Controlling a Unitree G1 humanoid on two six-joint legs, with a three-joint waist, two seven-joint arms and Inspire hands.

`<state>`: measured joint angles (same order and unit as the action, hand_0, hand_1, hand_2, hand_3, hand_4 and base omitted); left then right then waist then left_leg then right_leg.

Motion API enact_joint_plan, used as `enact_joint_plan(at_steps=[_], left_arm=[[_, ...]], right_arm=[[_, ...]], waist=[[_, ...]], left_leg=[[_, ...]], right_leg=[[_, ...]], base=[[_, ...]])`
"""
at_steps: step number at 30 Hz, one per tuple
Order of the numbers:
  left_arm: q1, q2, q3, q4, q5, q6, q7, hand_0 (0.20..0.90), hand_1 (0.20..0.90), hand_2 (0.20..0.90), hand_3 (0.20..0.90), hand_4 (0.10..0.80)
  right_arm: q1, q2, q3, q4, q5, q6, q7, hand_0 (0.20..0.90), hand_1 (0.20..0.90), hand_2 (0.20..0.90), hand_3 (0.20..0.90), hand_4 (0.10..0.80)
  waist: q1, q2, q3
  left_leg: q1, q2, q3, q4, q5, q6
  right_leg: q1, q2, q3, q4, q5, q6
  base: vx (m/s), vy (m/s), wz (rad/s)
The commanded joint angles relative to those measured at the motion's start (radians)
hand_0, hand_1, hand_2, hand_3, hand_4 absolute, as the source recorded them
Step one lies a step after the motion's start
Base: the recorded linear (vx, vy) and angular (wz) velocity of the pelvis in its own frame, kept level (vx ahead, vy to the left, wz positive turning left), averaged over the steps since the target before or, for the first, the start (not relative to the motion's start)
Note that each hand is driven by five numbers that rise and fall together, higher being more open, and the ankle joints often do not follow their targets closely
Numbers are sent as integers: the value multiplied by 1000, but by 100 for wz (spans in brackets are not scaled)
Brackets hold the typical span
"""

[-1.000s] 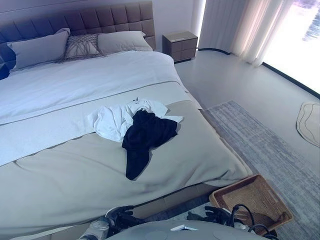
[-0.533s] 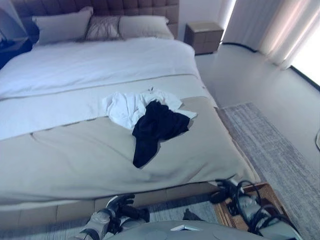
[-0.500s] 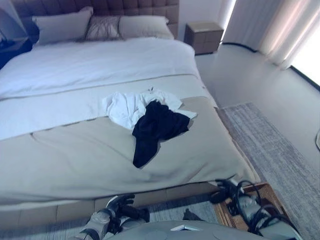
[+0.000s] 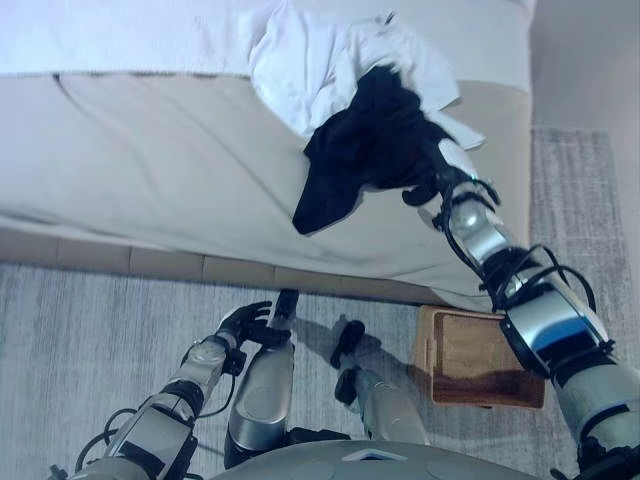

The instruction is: Pick up the clothes from the bed and place them into the basket

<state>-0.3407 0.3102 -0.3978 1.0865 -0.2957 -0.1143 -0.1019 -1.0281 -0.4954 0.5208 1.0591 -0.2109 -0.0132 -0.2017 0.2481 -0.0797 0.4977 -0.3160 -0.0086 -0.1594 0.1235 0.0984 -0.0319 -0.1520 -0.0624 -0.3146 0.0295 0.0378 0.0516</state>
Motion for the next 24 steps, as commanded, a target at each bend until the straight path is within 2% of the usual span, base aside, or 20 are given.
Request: enact_joint_plan(at_steps=[1,3,5,6,10,11,12,13,18,21,23,24], left_arm=[[117,74,-20,-16,-100,2,24,900,900,900,900,800],[119,79,-13,-27,-115,-1,24,900,900,900,900,800],[139,91,3,-32,-150,-13,15,900,900,900,900,800],[150,93,8,-29,-158,-19,7,900,900,900,900,800],[192,91,32,-43,-171,-40,-6,900,900,900,900,800],[197,92,39,-41,-176,-45,-12,900,900,900,900,800],[205,92,42,-40,-183,-52,-13,900,900,900,900,800],[207,92,43,-39,-186,-52,-12,900,900,900,900,800],[245,104,69,-54,-191,-76,-36,900,900,900,900,800],[240,110,66,-64,-177,-86,-35,900,900,900,900,800],[236,119,56,-74,-177,-82,-14,900,900,900,900,800],[233,123,57,-73,-169,-75,-6,900,900,900,900,800]], right_arm=[[-93,-98,41,-42,-21,44,-116,900,900,900,900,800],[-131,-113,51,-23,-15,68,-119,900,900,900,900,800],[-213,-142,74,39,7,141,-84,900,900,900,900,800],[-229,-150,88,60,15,162,-79,900,900,900,900,800],[-272,-184,112,142,84,365,-1,900,900,900,900,800],[-288,-189,113,157,75,402,27,556,556,556,499,399],[-297,-191,119,176,43,439,59,368,368,368,280,180],[-300,-192,121,181,33,448,67,300,300,300,200,100],[-361,-210,161,205,82,430,61,300,300,300,200,100],[-383,-228,169,178,134,359,6,300,300,300,200,100],[-374,-237,149,120,174,286,-74,300,300,300,200,100],[-374,-241,137,76,169,276,-109,300,300,300,200,100]], waist=[[41,-40,7],[52,-33,20],[74,-13,22],[83,-3,22],[98,34,22],[101,42,22],[106,47,22],[108,48,22],[124,56,22],[114,37,22],[102,20,22],[96,9,22]], left_leg=[[-91,-81,60,153,-155,94],[-116,-87,51,165,-150,91],[-191,-103,27,194,-138,90],[-195,-101,21,209,-166,89],[-292,-112,5,257,-159,96],[-311,-114,1,267,-157,96],[-327,-114,-2,275,-155,96],[-330,-114,-3,277,-154,96],[-349,-112,-24,274,-146,92],[-317,-107,-23,244,-144,85],[-276,-101,-24,228,-150,84],[-247,-98,-23,217,-156,82]], right_leg=[[-82,-53,69,94,34,34],[-104,-59,57,111,31,33],[-188,-71,25,175,17,24],[-202,-68,31,208,-10,27],[-325,-93,12,321,-44,13],[-348,-95,9,341,-52,8],[-363,-98,4,355,-60,5],[-366,-98,3,359,-62,4],[-390,-103,-10,365,-65,6],[-353,-92,-2,312,-49,14],[-319,-83,18,286,-37,22],[-295,-79,27,273,-35,27]], base=[[-76,112,17],[-68,126,23],[-14,158,22],[33,116,22],[-33,126,17],[-56,92,21],[-37,53,21],[-35,22,14],[-59,-6,11],[-96,-72,0],[-39,-151,-2],[-12,-181,-6]])
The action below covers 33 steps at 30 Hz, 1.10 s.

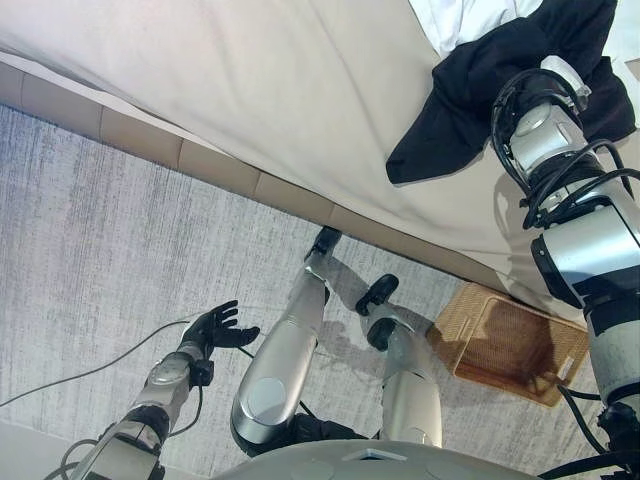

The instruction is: Pick up the clothes from the bed and place them into the basket

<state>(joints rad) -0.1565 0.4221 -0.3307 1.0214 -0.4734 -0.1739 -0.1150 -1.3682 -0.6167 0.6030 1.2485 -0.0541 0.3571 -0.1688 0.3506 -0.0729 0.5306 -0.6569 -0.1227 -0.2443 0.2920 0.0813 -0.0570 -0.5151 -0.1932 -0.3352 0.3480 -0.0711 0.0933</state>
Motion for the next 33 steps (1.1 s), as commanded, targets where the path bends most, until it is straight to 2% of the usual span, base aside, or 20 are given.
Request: enact_joint_plan(at_steps=[1,2,3,5,9,10,14,18,21,24,27,29,33], left_arm=[[42,14,-5,-4,23,-4,13,900,900,900,900,800],[33,20,-1,-2,44,10,20,900,900,900,900,800],[22,30,-3,2,59,19,26,900,900,900,900,800],[6,43,-6,9,101,53,42,900,900,900,900,800],[2,37,-26,24,169,102,79,900,900,900,900,800],[-2,30,-34,30,166,111,87,900,900,900,900,800],[-8,-14,-42,53,172,131,95,900,900,900,900,800],[3,-44,-55,94,220,131,105,900,900,900,900,800],[16,-50,-63,139,271,144,83,900,900,900,900,800],[24,-55,-74,153,314,164,60,900,900,900,900,800],[28,-63,-89,152,332,159,38,900,900,900,900,800],[25,-73,-101,145,349,150,21,900,900,900,900,800],[-3,-81,-133,133,356,135,15,900,900,900,900,800]], right_arm=[[-34,-127,41,-161,12,-101,-166,300,300,300,200,100],[-35,-137,27,-211,26,-115,-204,300,300,300,200,100],[-33,-148,8,-264,27,-113,-223,300,300,300,200,100],[-35,-178,-3,-370,63,-112,-262,300,300,300,200,100],[21,-242,-66,-558,43,-140,-316,300,300,300,200,100],[30,-254,-83,-596,27,-145,-322,300,300,300,200,100],[11,-315,-71,-639,10,-160,-339,300,300,300,200,100],[-64,-412,-21,-654,62,-173,-350,300,300,300,200,100],[-152,-484,46,-625,106,-169,-307,300,300,300,200,100],[-169,-548,58,-587,130,-176,-255,300,300,300,200,100],[-113,-594,9,-585,121,-172,-221,300,300,300,200,100],[-15,-616,-70,-614,127,-182,-210,300,300,300,200,100],[166,-600,-217,-699,104,-204,-234,300,300,300,200,100]], waist=[[-12,-8,-11],[-19,-22,-11],[-28,-38,-11],[-45,-62,-19],[-117,-91,-123],[-138,-88,-147],[-198,-78,-233],[-250,-63,-309],[-291,-48,-369],[-322,-46,-409],[-346,-43,-423],[-368,-38,-420],[-399,-21,-383]], left_leg=[[127,22,66,35,-143,105],[162,27,70,23,-148,102],[181,27,77,1,-121,103],[273,49,98,-52,-124,98],[413,81,143,-145,-130,93],[454,90,161,-168,-135,91],[554,91,199,-223,-135,90],[620,102,253,-252,-137,83],[672,101,275,-296,-126,79],[695,106,298,-306,-127,74],[706,112,317,-296,-137,70],[708,117,331,-280,-147,69],[688,127,345,-247,-155,66]], right_leg=[[96,55,56,-57,76,-12],[125,59,65,-70,80,-8],[144,55,64,-99,111,-12],[222,61,79,-141,118,-3],[320,74,122,-211,128,8],[347,83,135,-228,124,8],[415,95,169,-279,129,3],[463,106,193,-302,125,-10],[492,120,221,-318,117,-20],[508,135,248,-318,102,-33],[515,143,263,-311,88,-42],[517,147,274,-303,76,-49],[493,150,290,-279,61,-59]], base=[[-1,-198,-8],[-80,-194,-11],[-84,-201,-12],[-31,-170,-10],[62,-73,-34],[22,15,-40],[62,41,-38],[24,6,-44],[83,-31,-54],[134,-117,-43],[92,-123,-25],[52,-148,-37],[-70,-91,-25]])
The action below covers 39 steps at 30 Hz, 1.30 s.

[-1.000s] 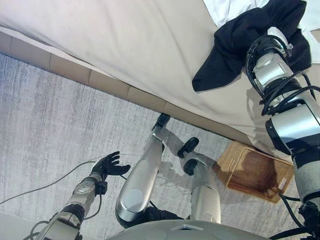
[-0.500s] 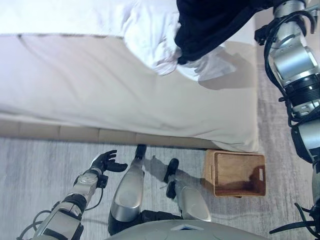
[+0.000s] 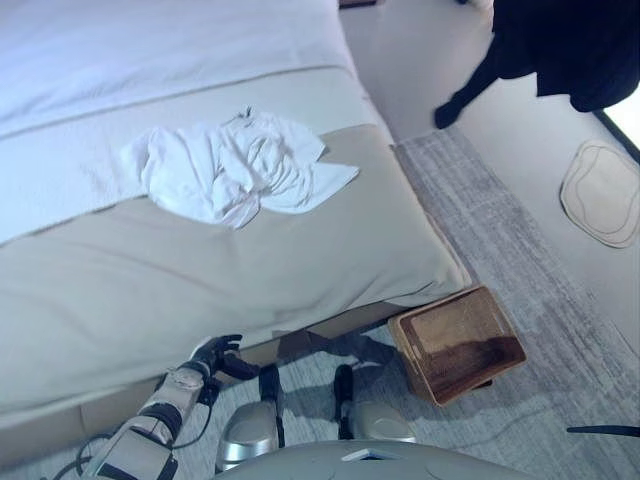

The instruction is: Pick up the clothes from the bed and place them into the basket

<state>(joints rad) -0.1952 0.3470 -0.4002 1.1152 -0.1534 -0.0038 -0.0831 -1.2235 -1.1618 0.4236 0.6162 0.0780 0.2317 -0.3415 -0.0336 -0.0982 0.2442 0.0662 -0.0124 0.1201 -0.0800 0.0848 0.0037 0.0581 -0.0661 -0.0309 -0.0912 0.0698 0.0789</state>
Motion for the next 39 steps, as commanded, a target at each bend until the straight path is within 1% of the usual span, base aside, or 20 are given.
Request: enact_joint_plan(at_steps=[1,3,4,5,7,9,10,13,14,18,21,25,27,28,31,32,33,34,36,39], left_arm=[[15,-12,-83,36,35,-43,-6,900,900,900,900,800],[-12,-24,-86,37,22,-44,2,900,900,900,900,800],[-13,-22,-88,37,20,-45,3,900,900,900,900,800],[-20,-26,-83,32,21,-45,5,900,900,900,900,800],[-24,-34,-76,32,21,-53,7,900,900,900,900,800],[-25,-43,-71,32,19,-58,11,900,900,900,900,800],[-24,-48,-65,34,20,-65,15,900,900,900,900,800],[-20,-52,-54,34,20,-80,16,900,900,900,900,800],[-21,-56,-52,33,20,-89,18,900,900,900,900,800],[-47,-63,-51,24,-6,-122,22,900,900,900,900,800],[-70,-70,-50,6,-43,-142,22,900,900,900,900,800],[-93,-77,-50,-54,-76,-160,25,900,900,900,900,800],[-98,-72,-49,-78,-80,-178,33,900,900,900,900,800],[-99,-70,-46,-89,-86,-184,36,900,900,900,900,800],[-113,-44,-30,-121,-106,-168,35,900,900,900,900,800],[-108,-36,-32,-134,-110,-161,38,900,900,900,900,800],[-110,-28,-28,-140,-114,-154,38,900,900,900,900,800],[-112,-24,-27,-142,-116,-154,38,900,900,900,900,800],[-117,-2,-22,-151,-131,-152,33,900,900,900,900,800],[-109,6,-23,-164,-136,-149,38,900,900,900,900,800]], right_arm=[[79,-35,-87,-94,-44,-94,-70,300,300,300,200,100],[184,-6,-160,-139,-71,-105,-61,300,300,300,200,100],[201,-5,-172,-146,-73,-105,-60,300,300,300,200,100],[284,15,-216,-176,-80,-105,-45,300,300,300,200,100],[381,47,-263,-196,-93,-115,-27,300,300,300,200,100],[444,75,-293,-194,-105,-137,-24,300,300,300,200,100],[492,104,-318,-199,-117,-138,-17,300,300,300,200,100],[545,132,-343,-199,-137,-146,-21,300,300,300,200,100],[558,140,-348,-194,-143,-147,-26,300,300,300,200,100],[580,156,-361,-163,-130,-137,-36,300,300,300,200,100],[583,172,-350,-118,-136,-121,-45,300,300,300,200,100],[531,191,-307,-8,-122,-127,-69,300,300,300,200,100],[489,198,-280,19,-118,-101,-78,300,300,300,200,100],[465,201,-265,33,-122,-94,-85,300,300,300,200,100],[368,207,-201,90,-118,-45,-84,300,300,300,200,100],[339,210,-177,117,-111,-33,-86,300,300,300,200,100],[314,214,-160,136,-115,-10,-86,648,648,648,606,506],[302,215,-151,144,-114,-1,-86,900,900,900,900,800],[246,218,-111,197,-62,6,-97,900,900,900,900,800],[204,231,-92,275,-23,11,-92,900,900,900,900,800]], waist=[[-27,13,-71],[-51,28,-41],[-50,27,-39],[-65,34,-23],[-84,43,-5],[-97,51,7],[-107,57,18],[-122,70,39],[-130,81,53],[-155,135,116],[-162,174,162],[-159,222,229],[-158,239,261],[-157,245,273],[-148,268,276],[-144,280,276],[-142,286,276],[-141,288,276],[-133,301,276],[-123,319,276]], left_leg=[[-51,20,-18,142,-160,4],[-63,23,-10,156,-164,2],[-63,24,-9,158,-165,2],[-67,27,-1,169,-169,2],[-75,30,10,193,-175,0],[-79,32,16,208,-181,0],[-81,33,23,220,-187,-1],[-89,34,33,240,-196,-2],[-97,33,38,249,-198,-3],[-140,21,51,276,-196,-9],[-183,8,56,307,-195,-10],[-279,-11,60,402,-216,-5],[-335,-17,63,464,-227,-1],[-364,-17,63,495,-235,1],[-489,-5,71,597,-250,7],[-524,1,63,648,-279,1],[-557,2,66,675,-288,3],[-573,3,69,685,-293,5],[-653,8,81,732,-316,17],[-714,12,90,767,-335,30]], right_leg=[[-95,24,-6,170,-83,-49],[-108,25,2,178,-86,-52],[-108,25,2,179,-87,-52],[-114,25,3,185,-91,-54],[-124,24,10,203,-99,-59],[-133,23,16,219,-106,-62],[-140,20,20,233,-112,-65],[-158,14,25,263,-124,-69],[-172,11,27,278,-131,-71],[-237,-1,35,340,-154,-79],[-291,-14,35,383,-166,-86],[-402,-35,30,474,-188,-99],[-459,-41,33,518,-195,-107],[-490,-40,36,540,-201,-111],[-619,-38,33,628,-227,-126],[-653,-34,36,676,-266,-127],[-687,-34,38,695,-269,-129],[-704,-34,39,704,-270,-129],[-787,-30,48,753,-272,-132],[-854,-32,49,789,-277,-134]], base=[[-180,-72,-29],[-139,-79,-34],[-76,-81,-25],[-39,-62,-19],[-20,-62,-24],[6,-34,-28],[14,-30,-30],[-7,-20,-23],[-68,12,-18],[-99,49,-15],[-115,29,-7],[-144,-20,8],[-148,-57,-4],[-141,-66,-14],[-88,-68,-12],[-2,-57,-13],[11,-38,-9],[-86,-27,-5],[-87,-19,-5],[-31,6,3]])
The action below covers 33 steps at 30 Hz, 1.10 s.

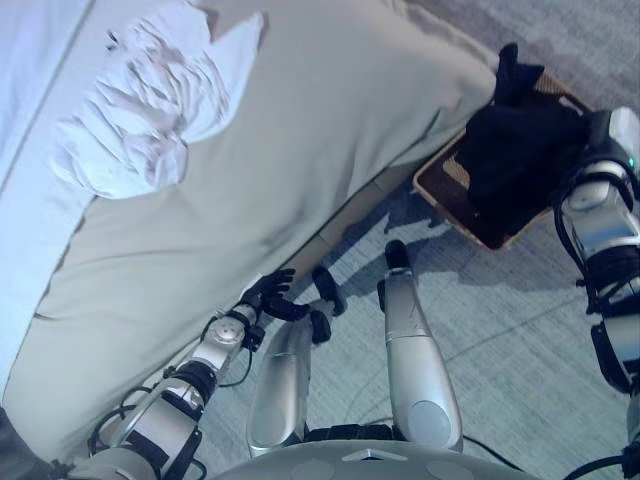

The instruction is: Pick up the clothes from the bed and place them into the basket

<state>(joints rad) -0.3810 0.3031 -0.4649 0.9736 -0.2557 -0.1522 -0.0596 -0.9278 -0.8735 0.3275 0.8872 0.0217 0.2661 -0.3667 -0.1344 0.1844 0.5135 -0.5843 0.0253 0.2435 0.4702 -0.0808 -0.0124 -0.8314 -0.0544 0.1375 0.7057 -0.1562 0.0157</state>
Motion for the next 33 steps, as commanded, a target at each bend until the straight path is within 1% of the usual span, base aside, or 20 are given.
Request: enact_joint_plan(at_steps=[1,2,6,7,12,15,16,18,20,21,22,23,24,25,27,31,33], left_arm=[[76,51,41,-25,-40,0,12,900,900,900,900,800],[82,53,38,-39,-40,-1,11,900,900,900,900,800],[92,62,24,-82,-48,-1,-1,900,900,900,900,800],[90,64,23,-87,-49,3,-5,900,900,900,900,800],[105,69,17,-105,-70,-6,-1,900,900,900,900,800],[113,67,27,-103,-85,-3,14,900,900,900,900,800],[108,67,38,-101,-90,0,19,900,900,900,900,800],[110,68,53,-98,-99,11,22,900,900,900,900,800],[121,67,87,-79,-117,21,38,900,900,900,900,800],[122,61,99,-70,-116,27,48,900,900,900,900,800],[128,60,114,-68,-113,36,50,900,900,900,900,800],[133,60,121,-65,-111,39,52,900,900,900,900,800],[145,60,131,-57,-110,44,54,900,900,900,900,800],[161,59,144,-44,-109,45,55,900,900,900,900,800],[183,56,170,-18,-108,41,54,900,900,900,900,800],[222,46,190,13,-92,43,53,900,900,900,900,800],[236,46,196,34,-89,38,44,900,900,900,900,800]], right_arm=[[-103,-54,8,27,33,-19,-73,900,900,900,900,800],[-104,-59,1,55,36,-36,-75,900,900,900,900,800],[-63,-73,-35,85,53,-47,-87,900,900,900,900,800],[-51,-76,-48,84,54,-48,-84,900,900,900,900,800],[61,-87,-134,1,116,-124,-109,900,900,900,900,800],[143,-73,-194,-102,118,-124,-116,900,900,900,900,800],[167,-67,-212,-138,115,-130,-109,900,900,900,900,800],[213,-54,-239,-199,121,-142,-105,900,900,900,900,800],[298,-16,-287,-311,91,-162,-94,900,900,900,900,800],[332,1,-302,-347,88,-192,-96,900,900,900,900,800],[367,22,-321,-390,80,-221,-92,900,900,900,900,800],[386,39,-327,-430,69,-218,-88,900,900,900,900,800],[414,66,-332,-488,37,-239,-76,900,900,900,900,800],[440,93,-328,-552,-13,-245,-63,900,900,900,900,800],[463,119,-308,-614,-92,-232,-38,900,900,900,900,800],[443,115,-258,-610,-149,-246,25,900,900,900,900,800],[418,113,-225,-597,-160,-242,81,900,900,900,900,800]], waist=[[-19,40,6],[-14,45,6],[-4,51,6],[-3,49,6],[-6,29,6],[-10,7,6],[-11,-6,6],[-11,-21,6],[-10,-58,6],[-7,-72,6],[-2,-83,6],[1,-90,3],[10,-102,-11],[20,-115,-29],[39,-135,-56],[89,-160,-98],[117,-173,-115]], left_leg=[[-72,-26,-31,214,-168,47],[-84,-26,-32,215,-166,49],[-94,-30,-38,191,-147,47],[-88,-33,-39,180,-142,46],[-29,-47,-47,72,-94,27],[31,-53,-51,1,-67,18],[35,-55,-40,-33,-29,23],[72,-58,-44,-69,-18,21],[143,-59,-57,-132,1,19],[171,-58,-60,-165,12,19],[195,-59,-66,-194,23,20],[209,-59,-71,-212,29,21],[228,-61,-78,-242,38,22],[251,-65,-88,-272,47,23],[282,-70,-101,-310,54,26],[330,-79,-135,-358,66,31],[343,-87,-153,-359,64,35]], right_leg=[[25,-43,-119,-5,-50,-71],[12,-44,-119,0,-49,-70],[4,-48,-126,-13,-33,-62],[11,-48,-128,-23,-28,-59],[78,-43,-134,-115,15,-45],[141,-39,-137,-190,45,-32],[150,-41,-142,-237,90,-34],[189,-39,-145,-275,104,-28],[272,-31,-150,-338,124,-16],[302,-31,-155,-366,135,-8],[331,-33,-162,-389,145,-1],[348,-32,-164,-403,150,3],[372,-31,-167,-427,158,9],[401,-32,-171,-454,167,18],[440,-37,-180,-489,178,29],[509,-52,-206,-545,196,44],[536,-63,-222,-560,200,49]], base=[[-13,15,-7],[-11,-2,-10],[2,3,2],[15,23,9],[20,74,9],[-2,105,1],[-80,108,-2],[-32,117,0],[19,121,4],[3,101,5],[2,79,5],[16,92,13],[51,91,23],[65,104,25],[62,107,19],[62,115,34],[66,120,39]])
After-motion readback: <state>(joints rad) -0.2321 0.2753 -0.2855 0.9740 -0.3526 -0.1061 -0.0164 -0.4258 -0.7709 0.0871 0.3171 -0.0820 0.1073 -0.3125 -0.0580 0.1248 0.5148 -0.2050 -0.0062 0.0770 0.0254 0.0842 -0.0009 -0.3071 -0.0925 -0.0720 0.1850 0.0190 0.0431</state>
